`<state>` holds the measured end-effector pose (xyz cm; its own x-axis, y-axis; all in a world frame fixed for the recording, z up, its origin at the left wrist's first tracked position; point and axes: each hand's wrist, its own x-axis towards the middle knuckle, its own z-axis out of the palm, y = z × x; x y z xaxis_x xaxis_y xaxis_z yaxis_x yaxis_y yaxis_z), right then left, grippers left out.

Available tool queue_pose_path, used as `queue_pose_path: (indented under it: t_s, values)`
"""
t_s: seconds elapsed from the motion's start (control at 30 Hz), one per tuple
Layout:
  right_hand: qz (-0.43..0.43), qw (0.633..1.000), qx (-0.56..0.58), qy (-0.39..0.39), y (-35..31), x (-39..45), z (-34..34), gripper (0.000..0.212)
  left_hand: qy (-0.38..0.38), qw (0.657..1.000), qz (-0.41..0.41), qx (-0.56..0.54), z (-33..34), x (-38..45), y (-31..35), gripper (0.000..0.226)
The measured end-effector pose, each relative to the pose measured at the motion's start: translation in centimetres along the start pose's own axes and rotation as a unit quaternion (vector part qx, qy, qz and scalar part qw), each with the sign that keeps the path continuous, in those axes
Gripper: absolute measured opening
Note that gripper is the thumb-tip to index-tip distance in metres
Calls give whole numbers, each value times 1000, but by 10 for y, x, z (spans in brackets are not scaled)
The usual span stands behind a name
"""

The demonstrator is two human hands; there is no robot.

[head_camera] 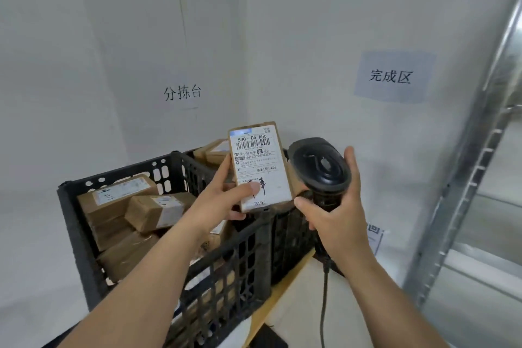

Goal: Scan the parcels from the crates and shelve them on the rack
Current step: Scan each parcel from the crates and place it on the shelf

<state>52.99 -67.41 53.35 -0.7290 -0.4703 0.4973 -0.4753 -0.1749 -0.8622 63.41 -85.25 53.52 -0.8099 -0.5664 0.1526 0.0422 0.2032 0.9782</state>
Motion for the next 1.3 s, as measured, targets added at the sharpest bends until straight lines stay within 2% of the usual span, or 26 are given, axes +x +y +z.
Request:
queue_pose_path:
  t_s: [0.17,0.3,0.43,0.57,0.7,0.87,0.97,1.1,1.3]
  values:
    - [-3,998,-33,49,-1,-15,-65,107,-82,996,9,-34,74,0,15,105]
    - [-14,995,-38,93,1,-32,-129,111,-136,990,23,-31,146,-5,29,91]
    - [-17,989,-48,138,3,-51,-203,110,-182,983,18,-22,222,-17,42,90]
    - [-19,983,-61,172,-6,-72,-282,107,-207,978,23,-11,301,-34,64,68]
    - [-21,971,-88,222,-20,-94,-353,109,-251,964,82,30,376,-58,88,73]
    - [-39,951,-103,290,-34,-126,-437,105,-341,921,179,66,462,-87,112,78]
    - [-33,940,-117,319,-39,-142,-484,105,-350,909,211,82,514,-96,115,91]
    - [-32,926,-134,352,-44,-159,-535,101,-356,898,244,80,574,-107,121,81]
    - [-54,900,-153,405,-45,-179,-603,102,-383,880,274,63,649,-112,133,82]
